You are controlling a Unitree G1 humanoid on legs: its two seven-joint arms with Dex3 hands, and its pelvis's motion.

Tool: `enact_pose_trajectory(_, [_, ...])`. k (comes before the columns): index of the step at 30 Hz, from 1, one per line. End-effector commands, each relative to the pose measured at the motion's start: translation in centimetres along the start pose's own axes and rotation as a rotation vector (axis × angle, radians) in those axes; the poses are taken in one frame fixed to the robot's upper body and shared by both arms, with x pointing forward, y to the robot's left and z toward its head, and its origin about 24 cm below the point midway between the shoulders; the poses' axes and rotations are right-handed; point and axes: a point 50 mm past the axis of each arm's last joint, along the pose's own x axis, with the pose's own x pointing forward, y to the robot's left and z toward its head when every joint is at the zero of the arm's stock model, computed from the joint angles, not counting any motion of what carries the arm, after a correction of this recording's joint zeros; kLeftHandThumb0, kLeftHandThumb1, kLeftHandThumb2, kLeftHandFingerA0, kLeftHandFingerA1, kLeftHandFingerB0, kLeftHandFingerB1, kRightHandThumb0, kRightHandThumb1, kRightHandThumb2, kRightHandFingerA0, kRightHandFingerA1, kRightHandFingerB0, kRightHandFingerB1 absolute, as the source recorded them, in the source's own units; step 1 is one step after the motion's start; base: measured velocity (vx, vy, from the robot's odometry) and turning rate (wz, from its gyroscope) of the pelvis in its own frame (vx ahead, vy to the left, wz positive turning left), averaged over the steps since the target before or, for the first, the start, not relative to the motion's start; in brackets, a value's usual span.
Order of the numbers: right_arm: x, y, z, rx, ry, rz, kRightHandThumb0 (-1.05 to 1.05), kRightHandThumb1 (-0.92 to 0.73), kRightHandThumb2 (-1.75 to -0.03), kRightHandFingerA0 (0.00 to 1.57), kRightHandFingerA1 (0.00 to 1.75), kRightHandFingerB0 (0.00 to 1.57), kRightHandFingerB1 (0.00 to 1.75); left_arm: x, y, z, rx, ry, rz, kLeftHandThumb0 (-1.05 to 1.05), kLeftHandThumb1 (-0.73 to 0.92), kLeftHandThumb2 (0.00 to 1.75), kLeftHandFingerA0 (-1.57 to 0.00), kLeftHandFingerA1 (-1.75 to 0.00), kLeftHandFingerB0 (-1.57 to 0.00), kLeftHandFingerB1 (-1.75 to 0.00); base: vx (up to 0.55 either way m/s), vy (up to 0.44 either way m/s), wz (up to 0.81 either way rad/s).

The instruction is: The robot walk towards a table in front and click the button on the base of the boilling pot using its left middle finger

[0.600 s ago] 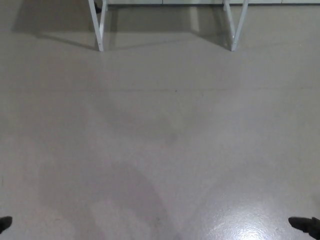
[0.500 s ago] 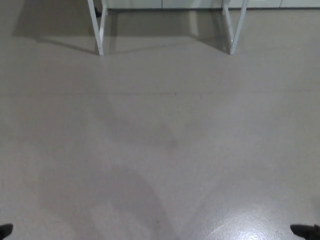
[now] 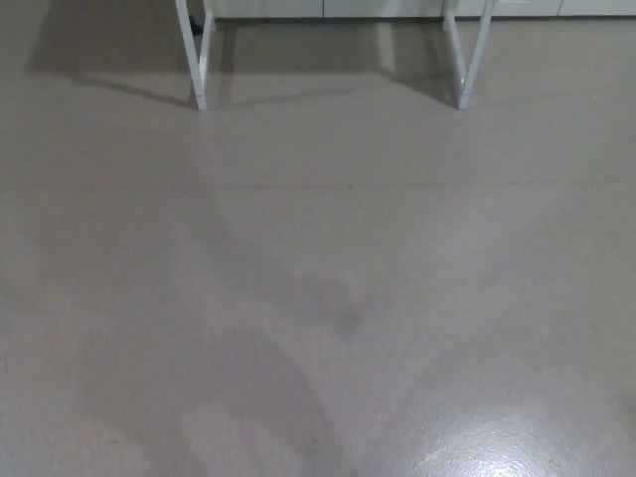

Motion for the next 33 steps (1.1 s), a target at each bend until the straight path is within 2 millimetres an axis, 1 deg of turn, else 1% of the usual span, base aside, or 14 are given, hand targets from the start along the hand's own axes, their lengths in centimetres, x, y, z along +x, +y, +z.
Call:
enact_pose_trajectory(1, [-0.4, -0.6, -0.5, -0.026, -0.004, -0.01, -0.06, -0.38, -0.85, 0.41, 0.62, 0.23, 0.53, -0.2, 0.1, -0.3, 0.028, -0.009, 0.004, -0.18, 0.51, 0.58, -0.26, -0.37, -0.19, -0.31, 0.0, 0.0, 0.0])
enact_pose_trajectory(9, [-0.3, -0.7, -0.6, -0.014, 0.002, -0.018, -0.05, -0.39, -0.85, 0.42, 0.62, 0.23, 0.53, 0.0, 0.0, -0.2, 0.022, -0.006, -0.003, -0.17, 0.53, 0.58, -0.25, -0.36, -0.17, -0.3, 0.02, -0.005, -0.05])
enact_pose_trajectory(13, [-0.1, -0.6, -0.3, -0.015, -0.007, -0.019, -0.05, -0.38, -0.85, 0.42, 0.62, 0.24, 0.53, 0.1, 0.3, 0.0, 0.044, -0.012, 0.002, -0.19, 0.52, 0.58, -0.25, -0.37, -0.17, -0.31, 0.07, -0.004, 0.24])
enact_pose_trajectory(14, [-0.2, -0.6, -0.4, -0.009, -0.006, -0.02, -0.05, -0.39, -0.85, 0.42, 0.62, 0.24, 0.53, 0.1, 0.3, 0.0, 0.071, -0.007, 0.009, -0.23, 0.5, 0.59, -0.27, -0.38, -0.18, -0.32, 0.04, -0.061, 0.33])
enact_pose_trajectory(16, [-0.3, -0.6, -0.5, -0.008, -0.009, -0.018, -0.05, -0.38, -0.85, 0.42, 0.61, 0.23, 0.53, 0.0, 0.3, -0.1, 0.057, -0.013, 0.008, -0.2, 0.51, 0.58, -0.28, -0.38, -0.18, -0.31, 0.09, 0.068, -0.16])
enact_pose_trajectory(17, [-0.3, -0.6, -0.5, -0.013, -0.01, -0.017, -0.05, -0.39, -0.85, 0.41, 0.61, 0.23, 0.53, 0.0, 0.3, -0.1, 0.045, -0.016, 0.006, -0.17, 0.52, 0.58, -0.26, -0.38, -0.18, -0.31, 0.14, 0.127, -0.01])
enact_pose_trajectory(20, [-0.2, -0.5, -0.4, -0.016, -0.009, -0.017, -0.05, -0.38, -0.85, 0.42, 0.61, 0.23, 0.53, 0.0, 0.4, -0.1, 0.034, -0.017, 0.001, -0.17, 0.52, 0.58, -0.26, -0.38, -0.18, -0.31, 0.13, 0.253, -0.1])
enact_pose_trajectory(23, [0.0, -0.6, 0.0, -0.004, -0.02, -0.013, -0.05, -0.39, -0.85, 0.42, 0.62, 0.23, 0.53, 0.2, 0.6, 0.2, 0.04, -0.021, 0.009, -0.2, 0.51, 0.58, -0.26, -0.38, -0.18, -0.31, 0.17, 0.548, -0.35])
enact_pose_trajectory(25, [0.2, -0.6, 0.2, 0.003, -0.025, -0.01, -0.05, -0.39, -0.85, 0.42, 0.62, 0.23, 0.53, 0.3, 0.7, 0.5, 0.047, -0.028, 0.01, -0.21, 0.5, 0.58, -0.26, -0.38, -0.17, -0.31, 0.14, 0.278, 0.02])
enact_pose_trajectory(30, [0.5, -0.7, 0.5, 0.0, -0.026, -0.014, -0.04, -0.39, -0.85, 0.41, 0.62, 0.23, 0.53, 0.3, 0.7, 0.9, 0.046, -0.033, 0.002, -0.21, 0.5, 0.59, -0.26, -0.38, -0.17, -0.32, 0.22, 0.112, 0.01])
enact_pose_trajectory(31, [0.5, -0.7, 0.5, 0.006, -0.03, -0.016, -0.03, -0.39, -0.85, 0.42, 0.62, 0.24, 0.54, 0.3, 0.7, 0.9, 0.048, -0.034, -0.001, -0.17, 0.54, 0.56, -0.29, -0.36, -0.16, -0.28, 0.23, 0.022, 0.08])
enact_pose_trajectory(32, [0.5, -0.8, 0.5, 0.009, -0.031, -0.018, -0.03, -0.38, -0.85, 0.42, 0.62, 0.24, 0.54, 0.2, 0.6, 0.9, 0.052, -0.034, -0.002, -0.21, 0.5, 0.59, -0.27, -0.38, -0.17, -0.32, 0.2, -0.022, 0.16])
enact_pose_trajectory(33, [0.5, -0.8, 0.5, 0.009, -0.03, -0.02, -0.03, -0.38, -0.85, 0.42, 0.62, 0.24, 0.54, 0.2, 0.6, 0.9, 0.058, -0.033, -0.001, -0.21, 0.5, 0.59, -0.27, -0.38, -0.17, -0.32, 0.19, -0.053, 0.16])
